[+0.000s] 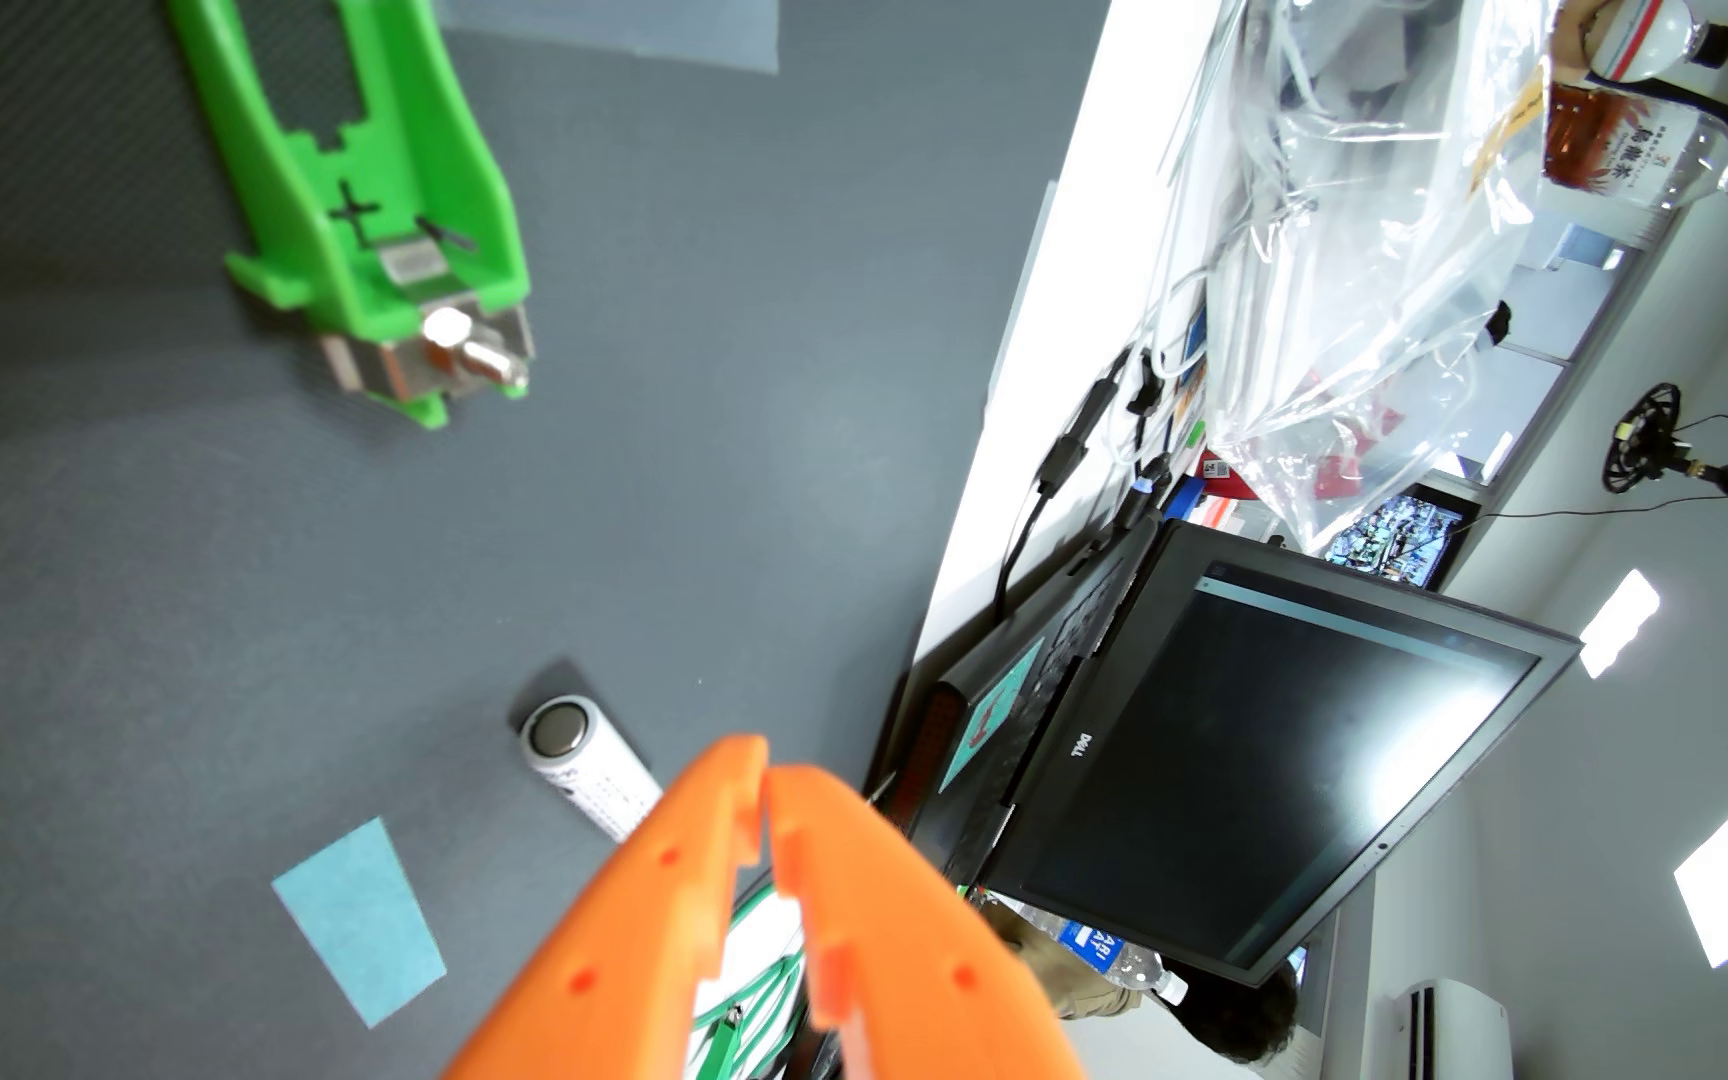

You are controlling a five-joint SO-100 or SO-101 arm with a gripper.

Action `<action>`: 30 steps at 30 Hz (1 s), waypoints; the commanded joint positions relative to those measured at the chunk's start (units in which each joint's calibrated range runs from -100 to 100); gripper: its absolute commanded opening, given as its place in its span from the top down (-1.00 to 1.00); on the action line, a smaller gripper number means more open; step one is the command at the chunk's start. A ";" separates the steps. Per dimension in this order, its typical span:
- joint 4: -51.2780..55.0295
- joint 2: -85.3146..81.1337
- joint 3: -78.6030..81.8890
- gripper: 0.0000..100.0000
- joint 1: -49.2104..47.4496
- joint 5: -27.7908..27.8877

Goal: Insert Battery

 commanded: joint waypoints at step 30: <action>22.60 7.43 -27.91 0.97 -1.36 7.92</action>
